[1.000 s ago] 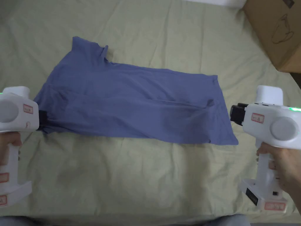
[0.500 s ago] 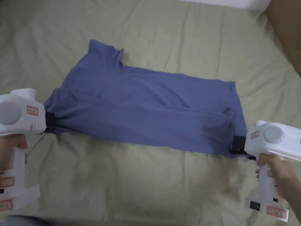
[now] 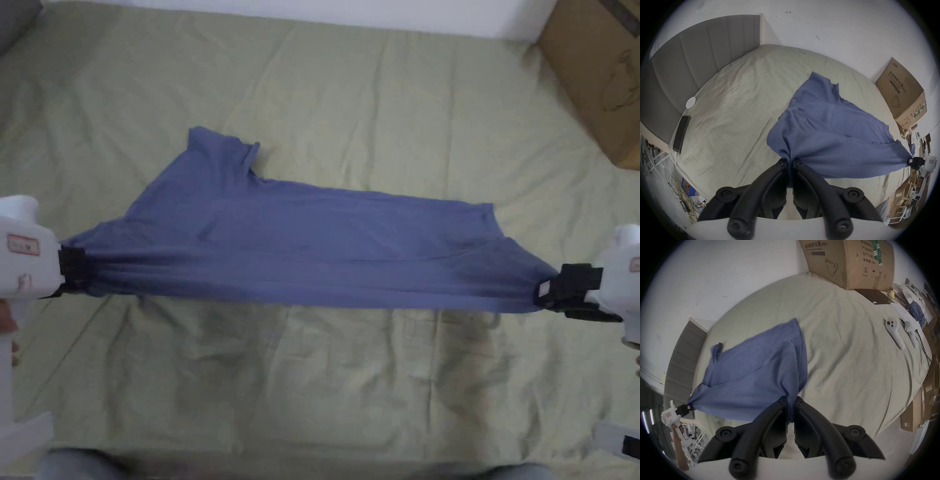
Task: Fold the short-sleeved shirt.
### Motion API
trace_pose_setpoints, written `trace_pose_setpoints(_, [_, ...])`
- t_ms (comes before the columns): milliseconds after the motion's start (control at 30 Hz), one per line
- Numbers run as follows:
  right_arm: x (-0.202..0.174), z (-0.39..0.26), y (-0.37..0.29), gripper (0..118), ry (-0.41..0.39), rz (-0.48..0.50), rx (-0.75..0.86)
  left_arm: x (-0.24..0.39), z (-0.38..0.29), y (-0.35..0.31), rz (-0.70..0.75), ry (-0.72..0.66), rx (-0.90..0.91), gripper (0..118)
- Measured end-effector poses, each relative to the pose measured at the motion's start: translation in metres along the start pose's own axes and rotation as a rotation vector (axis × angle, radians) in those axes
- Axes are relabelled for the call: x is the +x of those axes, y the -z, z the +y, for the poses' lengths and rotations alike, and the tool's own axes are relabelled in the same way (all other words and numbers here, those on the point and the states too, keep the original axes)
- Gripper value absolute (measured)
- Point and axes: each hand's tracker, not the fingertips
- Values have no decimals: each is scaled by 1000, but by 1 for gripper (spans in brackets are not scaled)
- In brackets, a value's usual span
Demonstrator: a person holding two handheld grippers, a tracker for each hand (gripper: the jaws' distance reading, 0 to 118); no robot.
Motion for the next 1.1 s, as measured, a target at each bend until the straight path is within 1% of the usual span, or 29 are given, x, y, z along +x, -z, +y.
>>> trace_pose_setpoints(67, [3, -21, -10, 6, -25, -5, -5, -8, -21, -17, -20, -12, 2, 4])
trace_pose_setpoints(200, [10, -68, -4, 6, -88, -101, -69, -20, -71, -28, -42, -38, -62, 4])
trace_pose_setpoints(267, [13, -87, 7, 6, -99, -141, -99, -25, -92, -23, -61, -66, -107, 4])
trace_pose_setpoints(300, [14, -94, 13, 7, -94, -150, -98, -25, -101, -19, -43, -67, -115, 7])
trace_pose_setpoints(333, [13, -100, 16, 7, -90, -158, -97, -24, -108, -16, 16, -63, -124, 15])
trace_pose_setpoints(367, [10, -104, 17, 8, -88, -164, -96, -23, -112, -12, 66, -43, -124, 33])
trace_pose_setpoints(400, [10, -104, 18, 23, -99, -180, -97, -23, -113, -10, 73, -28, -121, 69])
trace_pose_setpoints(433, [7, -104, 16, 43, -127, -196, -91, -24, -113, -10, 68, -29, -116, 96])
trace_pose_setpoints(467, [3, -103, 12, 71, -158, -213, -75, -25, -110, -13, 59, -35, -101, 112])
trace_pose_setpoints(500, [-2, -101, 6, 104, -180, -227, -38, -26, -103, -17, 38, -60, -57, 113])
trace_pose_setpoints(533, [-7, -96, -2, 113, -203, -241, 29, -26, -95, -22, 32, -82, -31, 113])
trace_pose_setpoints(600, [-24, -86, -24, 114, -249, -265, 148, -20, -77, -37, 1, -105, 74, 113])
trace_pose_setpoints(667, [-40, -79, -44, 114, -282, -263, 285, -9, -62, -57, -28, -80, 218, 113])
trace_pose_setpoints(833, [-83, -80, -80, 115, -354, -194, 631, 42, -43, -93, 40, 88, 557, 113])
trace_pose_setpoints(900, [-99, -85, -86, 117, -394, -183, 732, 62, -42, -100, 66, 141, 652, 113])
trace_pose_setpoints(967, [-109, -89, -86, 117, -401, -169, 781, 79, -45, -105, 69, 189, 711, 111])
trace_pose_setpoints(1033, [-119, -92, -83, 117, -398, -184, 788, 92, -49, -107, 63, 231, 760, 103])
trace_pose_setpoints(1067, [-123, -93, -79, 114, -401, -188, 791, 98, -52, -107, 58, 255, 774, 94])
trace_pose_setpoints(1100, [-124, -95, -78, 108, -406, -181, 796, 103, -55, -107, 46, 270, 782, 81])
